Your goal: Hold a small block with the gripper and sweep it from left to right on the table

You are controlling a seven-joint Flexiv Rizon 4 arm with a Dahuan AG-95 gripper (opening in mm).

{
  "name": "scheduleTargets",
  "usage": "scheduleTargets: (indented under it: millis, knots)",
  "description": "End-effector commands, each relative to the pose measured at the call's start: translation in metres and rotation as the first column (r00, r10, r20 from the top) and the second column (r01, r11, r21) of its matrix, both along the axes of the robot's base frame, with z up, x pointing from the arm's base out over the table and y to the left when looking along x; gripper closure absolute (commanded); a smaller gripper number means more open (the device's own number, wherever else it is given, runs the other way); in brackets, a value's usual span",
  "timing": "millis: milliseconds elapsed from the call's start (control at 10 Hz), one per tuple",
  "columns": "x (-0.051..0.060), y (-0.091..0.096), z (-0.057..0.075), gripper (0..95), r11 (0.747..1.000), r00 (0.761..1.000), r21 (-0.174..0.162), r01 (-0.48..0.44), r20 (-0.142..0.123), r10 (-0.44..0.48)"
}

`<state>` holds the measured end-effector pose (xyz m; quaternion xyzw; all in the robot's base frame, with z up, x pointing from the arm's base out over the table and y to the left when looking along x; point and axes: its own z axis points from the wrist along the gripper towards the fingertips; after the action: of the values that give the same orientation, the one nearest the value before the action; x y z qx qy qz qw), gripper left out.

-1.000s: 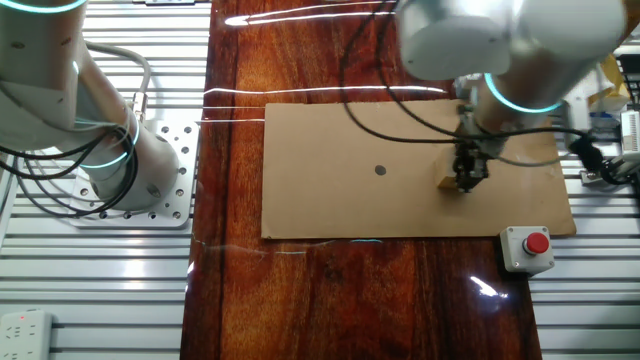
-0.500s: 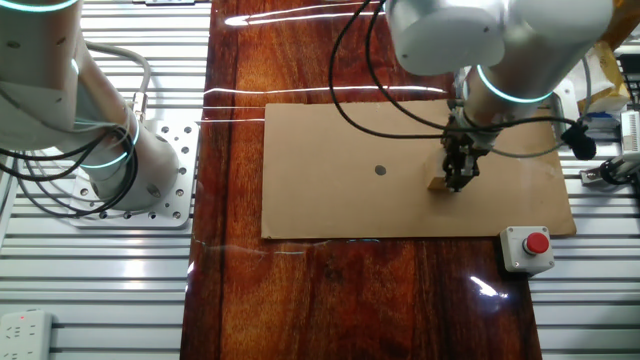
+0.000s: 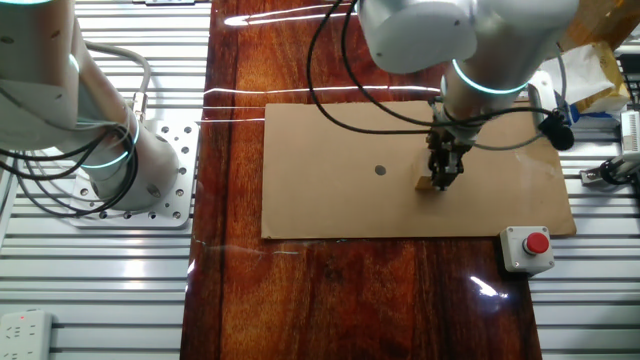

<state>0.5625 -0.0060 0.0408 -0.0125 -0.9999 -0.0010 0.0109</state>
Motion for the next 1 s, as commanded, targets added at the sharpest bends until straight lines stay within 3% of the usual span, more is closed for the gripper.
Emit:
scheduleTargets:
  millis: [100, 200, 500, 700, 800, 900, 1000]
  knots:
    - [-0.010, 0.001, -0.014, 95.0, 1.000, 1.000, 0.022, 0.007, 0.020, -0.007]
    - [-0.014, 0.001, -0.015, 95.0, 1.000, 1.000, -0.016, -0.013, 0.015, 0.013]
    - [-0.030, 0.002, -0.018, 95.0, 1.000, 1.000, -0.018, -0.010, 0.007, 0.010]
    - [-0.040, 0.003, -0.020, 95.0, 1.000, 1.000, -0.010, -0.003, 0.004, 0.003]
    - [-0.044, 0.004, -0.020, 95.0, 1.000, 1.000, 0.019, 0.013, 0.019, -0.013]
    - [-0.045, 0.004, -0.021, 95.0, 0.999, 1.000, 0.034, 0.018, 0.018, -0.019]
    - [-0.048, 0.004, -0.021, 95.0, 1.000, 1.000, 0.024, 0.014, 0.006, -0.014]
